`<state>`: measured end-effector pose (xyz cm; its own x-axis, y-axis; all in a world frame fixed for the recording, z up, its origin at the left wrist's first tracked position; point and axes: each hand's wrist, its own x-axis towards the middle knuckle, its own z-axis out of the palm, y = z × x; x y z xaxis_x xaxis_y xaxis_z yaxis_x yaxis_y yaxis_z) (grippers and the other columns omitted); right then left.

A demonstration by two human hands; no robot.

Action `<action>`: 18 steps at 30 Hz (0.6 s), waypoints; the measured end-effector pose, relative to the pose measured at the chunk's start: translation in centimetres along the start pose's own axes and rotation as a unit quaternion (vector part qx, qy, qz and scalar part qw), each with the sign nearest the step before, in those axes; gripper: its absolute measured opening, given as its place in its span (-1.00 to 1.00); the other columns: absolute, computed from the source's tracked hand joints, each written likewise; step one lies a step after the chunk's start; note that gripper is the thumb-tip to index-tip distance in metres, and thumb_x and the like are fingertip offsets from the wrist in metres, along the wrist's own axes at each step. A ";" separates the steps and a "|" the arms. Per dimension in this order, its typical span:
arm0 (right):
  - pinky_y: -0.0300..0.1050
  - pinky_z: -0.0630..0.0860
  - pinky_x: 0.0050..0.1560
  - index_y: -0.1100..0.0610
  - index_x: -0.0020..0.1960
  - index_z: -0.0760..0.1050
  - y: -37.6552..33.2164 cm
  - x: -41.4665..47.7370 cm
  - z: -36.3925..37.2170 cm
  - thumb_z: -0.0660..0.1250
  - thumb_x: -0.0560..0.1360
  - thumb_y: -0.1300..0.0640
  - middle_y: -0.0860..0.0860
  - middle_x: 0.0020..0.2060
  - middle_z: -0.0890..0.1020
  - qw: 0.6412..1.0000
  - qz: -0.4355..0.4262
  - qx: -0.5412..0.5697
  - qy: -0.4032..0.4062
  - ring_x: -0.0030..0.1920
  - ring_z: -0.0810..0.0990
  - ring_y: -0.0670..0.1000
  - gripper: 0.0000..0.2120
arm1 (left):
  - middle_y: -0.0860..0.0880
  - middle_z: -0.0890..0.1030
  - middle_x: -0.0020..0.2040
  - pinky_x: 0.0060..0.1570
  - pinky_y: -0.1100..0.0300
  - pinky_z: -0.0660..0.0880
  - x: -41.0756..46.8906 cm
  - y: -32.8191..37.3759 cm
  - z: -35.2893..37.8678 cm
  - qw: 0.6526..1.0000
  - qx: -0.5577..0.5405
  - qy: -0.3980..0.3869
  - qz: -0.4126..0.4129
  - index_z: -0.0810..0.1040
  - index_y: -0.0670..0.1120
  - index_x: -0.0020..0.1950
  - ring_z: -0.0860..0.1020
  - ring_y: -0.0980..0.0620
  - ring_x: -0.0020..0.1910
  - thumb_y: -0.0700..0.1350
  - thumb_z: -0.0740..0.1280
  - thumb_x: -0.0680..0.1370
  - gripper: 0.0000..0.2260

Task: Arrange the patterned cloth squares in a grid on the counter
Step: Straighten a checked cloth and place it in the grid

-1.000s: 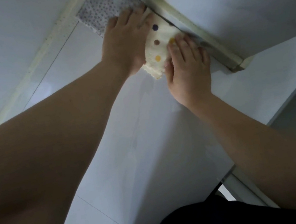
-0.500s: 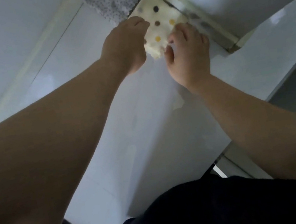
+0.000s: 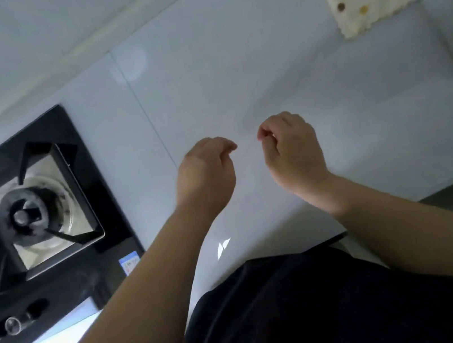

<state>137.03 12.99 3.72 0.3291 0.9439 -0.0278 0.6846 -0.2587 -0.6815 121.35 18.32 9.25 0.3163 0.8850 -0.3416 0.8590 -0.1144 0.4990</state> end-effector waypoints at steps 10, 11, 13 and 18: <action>0.19 0.51 -0.10 0.17 -0.12 0.55 -11.9 -7.9 7.6 0.04 0.52 0.09 0.03 -0.20 0.59 0.977 -0.170 0.047 -0.117 -0.14 0.55 0.13 -0.68 | 0.09 0.66 0.10 0.09 0.32 0.45 -14.3 -11.0 -4.2 0.978 -0.088 0.131 -0.140 0.67 -0.01 0.14 0.59 0.13 0.07 -0.22 0.24 0.62 -0.75; 0.19 0.51 -0.08 0.16 -0.12 0.55 -13.4 -9.1 8.2 0.03 0.52 0.08 0.03 -0.19 0.59 0.975 -0.179 0.044 -0.121 -0.13 0.55 0.13 -0.67 | 0.10 0.66 0.08 0.07 0.34 0.45 -16.3 -12.1 -4.7 0.973 -0.101 0.150 -0.145 0.68 -0.02 0.13 0.58 0.14 0.04 -0.22 0.24 0.62 -0.76; 0.17 0.50 -0.06 0.15 -0.12 0.53 -16.2 -12.0 9.3 0.01 0.50 0.07 0.03 -0.19 0.58 0.972 -0.197 0.042 -0.123 -0.13 0.54 0.13 -0.67 | 0.10 0.66 0.05 0.03 0.35 0.45 -20.4 -14.6 -5.5 0.962 -0.119 0.192 -0.153 0.69 -0.02 0.10 0.59 0.13 0.01 -0.22 0.25 0.61 -0.76; 0.07 0.49 -0.10 0.13 -0.16 0.51 -23.4 -22.2 12.5 0.13 0.54 0.21 -0.05 -0.25 0.55 0.958 -0.247 0.059 -0.133 -0.17 0.50 0.01 -0.79 | 0.12 0.67 0.04 0.02 0.32 0.46 -33.1 -20.9 -7.1 0.940 -0.135 0.260 -0.175 0.68 0.02 0.08 0.59 0.16 -0.02 -0.20 0.25 0.61 -0.77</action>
<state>105.55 0.69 11.13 -0.2038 0.9683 0.1443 0.6306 0.2426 -0.7372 90.09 -5.40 15.80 -0.2669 0.9560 -0.1221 0.7184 0.2818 0.6359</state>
